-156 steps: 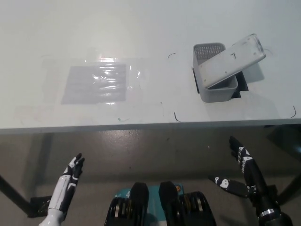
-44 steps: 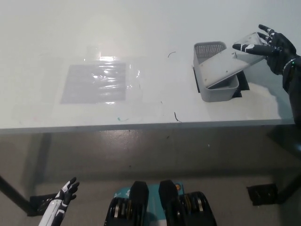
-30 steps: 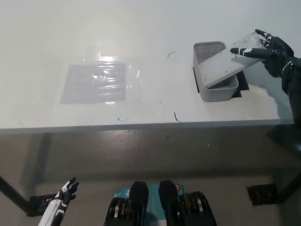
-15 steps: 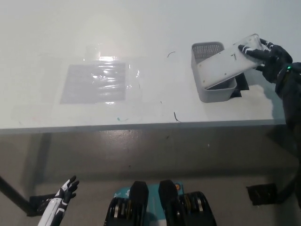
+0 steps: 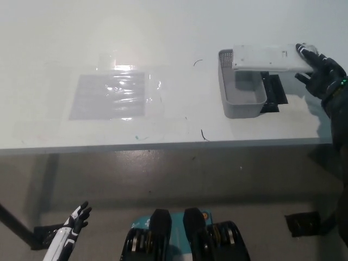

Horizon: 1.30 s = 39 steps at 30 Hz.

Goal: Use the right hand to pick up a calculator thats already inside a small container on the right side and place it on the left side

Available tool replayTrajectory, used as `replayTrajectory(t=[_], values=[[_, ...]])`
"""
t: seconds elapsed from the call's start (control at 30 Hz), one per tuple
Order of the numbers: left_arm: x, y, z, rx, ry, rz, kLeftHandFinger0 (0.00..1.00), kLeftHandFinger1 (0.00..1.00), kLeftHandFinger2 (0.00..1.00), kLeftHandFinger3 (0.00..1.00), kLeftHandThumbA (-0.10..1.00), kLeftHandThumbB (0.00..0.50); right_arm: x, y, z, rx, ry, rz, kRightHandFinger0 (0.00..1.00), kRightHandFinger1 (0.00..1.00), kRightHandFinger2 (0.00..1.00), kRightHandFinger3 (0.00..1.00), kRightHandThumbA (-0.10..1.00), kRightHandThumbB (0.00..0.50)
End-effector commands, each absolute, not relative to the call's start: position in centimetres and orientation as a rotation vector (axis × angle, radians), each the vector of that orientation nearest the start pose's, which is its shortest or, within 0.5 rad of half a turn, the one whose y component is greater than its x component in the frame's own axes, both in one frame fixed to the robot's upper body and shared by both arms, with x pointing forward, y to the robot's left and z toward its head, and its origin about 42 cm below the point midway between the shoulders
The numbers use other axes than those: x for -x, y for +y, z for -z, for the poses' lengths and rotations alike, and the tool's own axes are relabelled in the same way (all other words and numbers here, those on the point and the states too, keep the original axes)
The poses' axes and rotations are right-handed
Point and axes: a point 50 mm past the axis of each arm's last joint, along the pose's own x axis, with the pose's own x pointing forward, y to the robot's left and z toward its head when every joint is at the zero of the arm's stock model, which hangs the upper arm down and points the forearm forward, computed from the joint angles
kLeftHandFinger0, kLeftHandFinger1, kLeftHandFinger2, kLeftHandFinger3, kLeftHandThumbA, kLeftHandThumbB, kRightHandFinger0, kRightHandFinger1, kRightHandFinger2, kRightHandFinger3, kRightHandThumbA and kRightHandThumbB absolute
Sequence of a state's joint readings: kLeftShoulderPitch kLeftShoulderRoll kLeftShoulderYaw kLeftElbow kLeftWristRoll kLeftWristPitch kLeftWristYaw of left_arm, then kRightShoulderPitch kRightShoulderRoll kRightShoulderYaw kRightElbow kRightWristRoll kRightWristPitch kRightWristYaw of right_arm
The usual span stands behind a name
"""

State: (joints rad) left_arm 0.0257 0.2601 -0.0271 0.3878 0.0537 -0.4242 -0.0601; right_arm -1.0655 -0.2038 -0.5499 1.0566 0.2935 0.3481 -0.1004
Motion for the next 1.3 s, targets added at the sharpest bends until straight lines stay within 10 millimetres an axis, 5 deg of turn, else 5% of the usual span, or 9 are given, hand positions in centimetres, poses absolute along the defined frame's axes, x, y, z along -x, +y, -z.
replayTrajectory(t=[0.0,0.03,0.67,0.87,0.97,1.0,1.03,1.2,1.27], values=[[-25.9,31.6,-3.6,-0.343,-0.065,0.111,1.0,1.0,1.0,1.0,1.0,0.493,-58.1,-28.0,-31.9,-0.685,0.153,0.161,0.0,0.19,0.74,0.89,-0.1,0.087],[-25.9,31.6,-3.6,-0.344,-0.065,0.112,1.0,1.0,1.0,1.0,1.0,0.495,-58.1,-28.0,-32.1,-0.697,0.145,0.159,0.0,0.19,0.75,1.0,-0.1,0.078],[-26.2,31.4,-3.6,-0.325,-0.065,0.116,1.0,1.0,1.0,1.0,1.0,0.5,-55.8,-23.7,-43.5,-0.755,-0.152,0.05,0.0,0.22,0.77,1.0,-0.1,0.067],[-26.3,31.5,-3.7,-0.331,-0.068,0.121,1.0,1.0,1.0,1.0,1.0,0.491,-56.0,-19.8,-45.4,-0.591,-0.198,0.0,0.0,0.25,0.82,0.52,-0.1,0.071],[-26.3,31.5,-3.8,-0.336,-0.071,0.124,1.0,1.0,1.0,1.0,1.0,0.493,-56.6,-17.7,-45.7,-0.548,-0.192,-0.039,0.0,0.25,0.78,0.51,-0.1,0.089],[-26.3,31.5,-3.8,-0.336,-0.07,0.126,1.0,1.0,1.0,1.0,1.0,0.499,-56.5,-16.7,-45.8,-0.481,-0.179,-0.02,0.0,0.31,0.87,0.81,-0.1,0.115],[-26.2,31.5,-3.8,-0.336,-0.07,0.128,1.0,1.0,1.0,1.0,1.0,0.5,-56.5,-16.1,-45.9,-0.425,-0.171,-0.002,0.0,0.29,0.85,0.84,-0.1,0.117],[-26.1,31.4,-3.8,-0.34,-0.069,0.135,1.0,1.0,1.0,1.0,1.0,0.497,-57.5,-12.0,-45.3,-0.272,-0.115,-0.028,0.0,0.25,0.72,0.45,-0.1,0.107],[-26.2,31.3,-3.8,-0.343,-0.073,0.139,1.0,1.0,1.0,1.0,1.0,0.496,-57.8,-11.1,-44.8,-0.249,-0.113,-0.043,0.0,0.25,0.73,0.48,-0.1,0.107]])
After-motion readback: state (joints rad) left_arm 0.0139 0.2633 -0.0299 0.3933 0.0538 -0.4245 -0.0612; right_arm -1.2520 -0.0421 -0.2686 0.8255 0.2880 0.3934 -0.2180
